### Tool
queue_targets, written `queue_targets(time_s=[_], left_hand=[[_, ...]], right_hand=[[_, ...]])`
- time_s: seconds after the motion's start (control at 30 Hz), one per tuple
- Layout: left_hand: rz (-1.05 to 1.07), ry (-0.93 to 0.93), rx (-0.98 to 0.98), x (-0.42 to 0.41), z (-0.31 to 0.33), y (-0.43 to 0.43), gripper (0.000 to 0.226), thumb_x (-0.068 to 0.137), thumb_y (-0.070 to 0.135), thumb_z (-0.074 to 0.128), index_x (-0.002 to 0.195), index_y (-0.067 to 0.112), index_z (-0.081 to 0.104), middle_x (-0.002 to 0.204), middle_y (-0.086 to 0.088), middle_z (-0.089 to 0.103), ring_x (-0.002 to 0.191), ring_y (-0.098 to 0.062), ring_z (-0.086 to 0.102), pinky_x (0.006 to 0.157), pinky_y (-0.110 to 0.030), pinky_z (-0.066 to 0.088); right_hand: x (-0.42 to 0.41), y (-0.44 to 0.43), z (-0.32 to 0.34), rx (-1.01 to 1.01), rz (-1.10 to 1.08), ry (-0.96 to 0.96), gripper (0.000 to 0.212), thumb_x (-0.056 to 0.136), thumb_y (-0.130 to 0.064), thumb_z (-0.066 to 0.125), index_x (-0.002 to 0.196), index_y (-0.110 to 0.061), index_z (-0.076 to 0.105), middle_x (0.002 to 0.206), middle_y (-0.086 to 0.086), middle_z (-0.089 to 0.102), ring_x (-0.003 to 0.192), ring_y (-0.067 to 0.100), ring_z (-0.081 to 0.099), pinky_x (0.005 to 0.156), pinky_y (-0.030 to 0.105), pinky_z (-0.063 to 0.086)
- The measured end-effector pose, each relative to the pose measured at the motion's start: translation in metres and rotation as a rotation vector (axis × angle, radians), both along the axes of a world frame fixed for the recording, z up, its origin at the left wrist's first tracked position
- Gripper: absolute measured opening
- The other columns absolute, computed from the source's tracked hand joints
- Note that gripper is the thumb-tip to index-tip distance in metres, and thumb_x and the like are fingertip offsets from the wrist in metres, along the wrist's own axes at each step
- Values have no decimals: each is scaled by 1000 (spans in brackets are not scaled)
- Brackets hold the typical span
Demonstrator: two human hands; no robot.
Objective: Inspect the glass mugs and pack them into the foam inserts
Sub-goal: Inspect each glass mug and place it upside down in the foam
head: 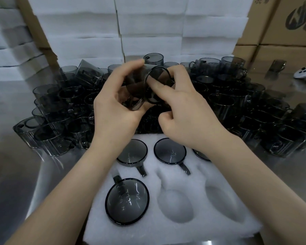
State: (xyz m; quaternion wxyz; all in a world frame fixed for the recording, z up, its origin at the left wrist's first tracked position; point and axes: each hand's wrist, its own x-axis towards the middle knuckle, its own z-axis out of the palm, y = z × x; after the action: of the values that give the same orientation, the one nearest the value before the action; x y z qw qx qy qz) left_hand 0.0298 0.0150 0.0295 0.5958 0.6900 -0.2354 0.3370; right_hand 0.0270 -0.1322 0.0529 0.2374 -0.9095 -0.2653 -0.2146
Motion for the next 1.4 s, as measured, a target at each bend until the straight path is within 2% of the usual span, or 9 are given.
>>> queue_targets(time_s=[0.2,0.5,0.6,0.7,0.87,0.97,1.13,1.27,1.4], left_hand=[[-7,17,-10,-1,0,0,65,70,-14,75,123,18,54,106,22,60,96,0,65,86,-17,51],[69,22,58,-2,0,1,61,71,-4,80,126,13,58,117,2,61,108,-5,62,91,-21,51],[49,31,38,-3,1,-1,62,71,-6,79,125,16,56,115,7,61,105,-2,63,89,-19,51],[-21,70,-39,-2,1,-1,65,71,-12,76,125,16,53,113,3,61,101,-6,67,86,-20,53],[-36,72,-92,-1,4,1,67,70,-14,77,127,8,49,118,-6,60,105,2,62,89,-19,51],[-49,87,-105,0,3,2,66,71,-14,76,128,4,49,117,-11,61,104,-3,65,88,-20,52],[-64,118,-124,2,1,5,61,72,-9,78,123,11,52,124,-16,60,113,-20,64,95,-26,52],[-67,148,-125,3,0,6,62,71,-6,79,123,16,53,122,-12,63,113,-19,64,94,-28,52],[-38,185,-121,2,2,3,58,74,-1,79,124,8,53,109,-1,66,97,-1,66,83,-16,49]], right_hand=[[-2,2,0,59,24,70,78,74,-6,48,148,-27,40,132,0,31,96,21,50,80,46,52],[0,4,2,-7,39,139,76,74,-3,48,145,-29,43,130,1,29,103,27,49,83,45,51],[1,3,0,35,60,108,74,74,-3,48,143,-28,47,127,1,33,101,25,50,82,45,51],[0,2,-1,208,82,26,69,73,-6,47,138,-26,55,123,1,41,99,18,50,81,41,51],[-2,-3,2,575,114,-232,35,75,-2,54,103,-12,72,104,2,56,75,14,58,66,20,47],[-1,-3,4,763,119,-147,14,82,-12,69,89,-22,63,93,-1,63,67,16,61,62,25,49],[8,-11,4,967,36,-5,20,79,-14,79,69,-22,63,66,-2,67,57,19,63,55,23,49],[22,-18,-3,744,-49,222,19,88,-22,71,69,-21,68,66,1,72,51,12,62,50,21,46],[25,-20,-9,497,-124,320,36,95,-36,60,62,-19,64,58,-5,67,50,9,62,50,18,45]])
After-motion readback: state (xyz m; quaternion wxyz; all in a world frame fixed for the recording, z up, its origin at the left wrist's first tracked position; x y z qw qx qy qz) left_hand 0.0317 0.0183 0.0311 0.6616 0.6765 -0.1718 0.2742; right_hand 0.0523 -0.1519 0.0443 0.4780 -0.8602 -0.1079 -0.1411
